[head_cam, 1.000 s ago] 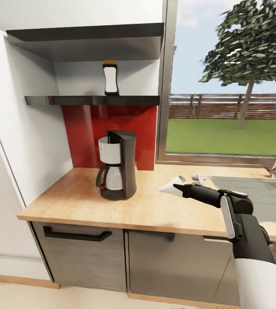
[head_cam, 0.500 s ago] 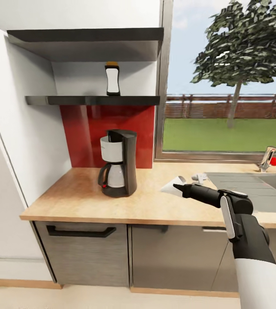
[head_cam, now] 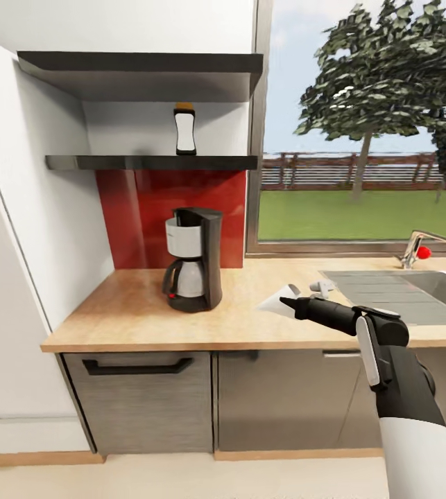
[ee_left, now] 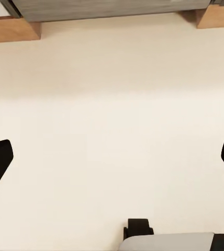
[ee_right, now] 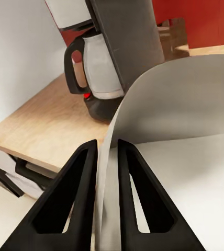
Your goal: Set up a coffee station on the kitchen countertop: keep the coffee maker on the countertop, move the bottle of coffee from the kitchen shelf to the counter next to the coffee maker, place a paper coffee filter on top of the coffee maker, put the saucer next to the coffee maker with the coffee cup on the saucer, and place the electric kettle next to the coffee maker.
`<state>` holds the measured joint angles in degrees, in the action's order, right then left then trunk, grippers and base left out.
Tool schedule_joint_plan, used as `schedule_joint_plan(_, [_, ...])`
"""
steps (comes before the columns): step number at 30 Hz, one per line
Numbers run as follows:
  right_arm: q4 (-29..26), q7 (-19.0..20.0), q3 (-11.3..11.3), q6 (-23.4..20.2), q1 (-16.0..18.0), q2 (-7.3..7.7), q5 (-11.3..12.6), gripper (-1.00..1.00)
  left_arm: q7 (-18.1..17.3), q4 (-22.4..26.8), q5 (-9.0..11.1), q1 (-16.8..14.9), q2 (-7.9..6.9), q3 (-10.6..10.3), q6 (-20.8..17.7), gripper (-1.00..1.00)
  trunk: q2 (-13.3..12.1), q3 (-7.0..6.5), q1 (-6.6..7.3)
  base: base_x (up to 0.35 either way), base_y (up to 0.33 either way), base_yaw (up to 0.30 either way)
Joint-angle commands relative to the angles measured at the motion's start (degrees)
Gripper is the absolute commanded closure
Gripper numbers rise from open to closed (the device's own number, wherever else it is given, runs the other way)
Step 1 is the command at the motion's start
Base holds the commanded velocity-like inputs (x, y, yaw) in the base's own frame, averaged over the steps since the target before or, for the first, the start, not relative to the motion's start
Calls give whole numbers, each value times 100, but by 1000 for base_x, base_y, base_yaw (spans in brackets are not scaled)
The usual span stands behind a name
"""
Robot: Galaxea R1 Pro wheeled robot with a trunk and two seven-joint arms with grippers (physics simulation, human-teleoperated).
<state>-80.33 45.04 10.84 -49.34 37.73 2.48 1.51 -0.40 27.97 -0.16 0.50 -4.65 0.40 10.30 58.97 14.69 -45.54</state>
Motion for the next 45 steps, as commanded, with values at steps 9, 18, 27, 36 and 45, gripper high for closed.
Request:
schedule_joint_plan(9, [0, 10, 6, -42, 6, -2, 25, 100, -4, 8, -4, 3, 0, 4, 10, -100, 5, 6, -1, -8, 198, -83])
schedule_joint_plan(18, [0, 6, 6, -48, 6, -2, 25, 100, -4, 12, -5, 3, 0, 4, 13, -100, 5, 6, -1, 0, 256, -41])
schedule_joint_plan(27, [0, 5, 6, -50, 6, -2, 25, 100, -4, 7, -6, 3, 0, 4, 16, -100, 5, 4, -1, 0, 37, -247])
schedule_joint_plan(36, [0, 5, 4, -48, 6, -2, 25, 100, -4, 8, -7, 3, 0, 4, 16, -100, 5, 1, -1, 0, 246, -94])
schedule_joint_plan(45, [0, 5, 0, -50, 6, -2, 25, 100, -4, 9, -9, 3, 0, 4, 16, -100, 5, 1, -1, 0, 308, -3])
